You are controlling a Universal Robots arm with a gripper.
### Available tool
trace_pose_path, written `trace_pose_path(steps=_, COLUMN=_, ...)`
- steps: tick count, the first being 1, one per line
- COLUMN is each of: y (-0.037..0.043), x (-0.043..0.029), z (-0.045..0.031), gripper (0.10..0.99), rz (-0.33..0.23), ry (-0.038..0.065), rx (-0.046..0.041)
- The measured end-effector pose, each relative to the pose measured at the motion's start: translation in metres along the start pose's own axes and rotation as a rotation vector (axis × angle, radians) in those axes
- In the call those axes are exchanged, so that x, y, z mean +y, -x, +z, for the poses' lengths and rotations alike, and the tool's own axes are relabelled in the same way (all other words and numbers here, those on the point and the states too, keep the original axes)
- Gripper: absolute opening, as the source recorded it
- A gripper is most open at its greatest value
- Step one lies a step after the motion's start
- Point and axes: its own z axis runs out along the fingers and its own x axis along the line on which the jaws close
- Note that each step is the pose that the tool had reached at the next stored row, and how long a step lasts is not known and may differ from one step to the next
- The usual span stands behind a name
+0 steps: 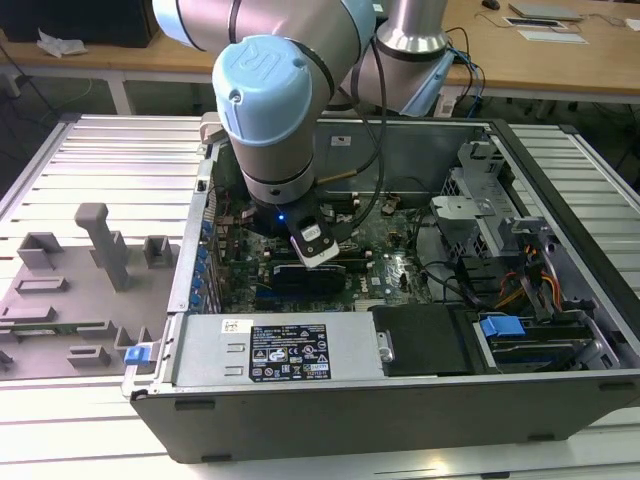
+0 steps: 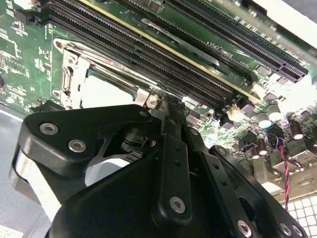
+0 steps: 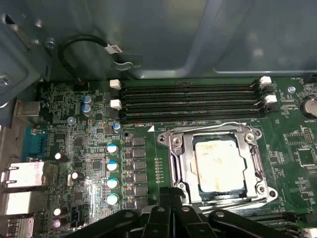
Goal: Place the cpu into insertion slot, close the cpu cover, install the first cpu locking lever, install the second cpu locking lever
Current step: 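Install the second cpu locking lever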
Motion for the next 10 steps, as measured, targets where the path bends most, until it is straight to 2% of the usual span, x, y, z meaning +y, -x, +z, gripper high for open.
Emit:
trace_pose_path(steps=2, y=-0.0001, x=0.0001, z=0.0000, gripper=0.106, rz=0.000, ry=0.000, rx=-0.0001)
trace_pose_path(steps=4, y=0.0003, x=0.0015, z=-0.0042, gripper=0.106, rz=0.000, ry=0.000, rx=-0.0002)
trace_pose_path(steps=7, y=0.0015, x=0.0059, z=-0.0166, gripper=0.106, rz=0.000, ry=-0.002, rx=-0.0003)
trace_pose_path(steps=8, y=0.0020, x=0.0075, z=-0.0209, gripper=0.106, rz=0.000, ry=-0.008, rx=-0.0009)
trace_pose_path(steps=10, y=0.0030, x=0.0089, z=-0.0245, gripper=0.106, rz=0.001, ry=-0.019, rx=-0.0024)
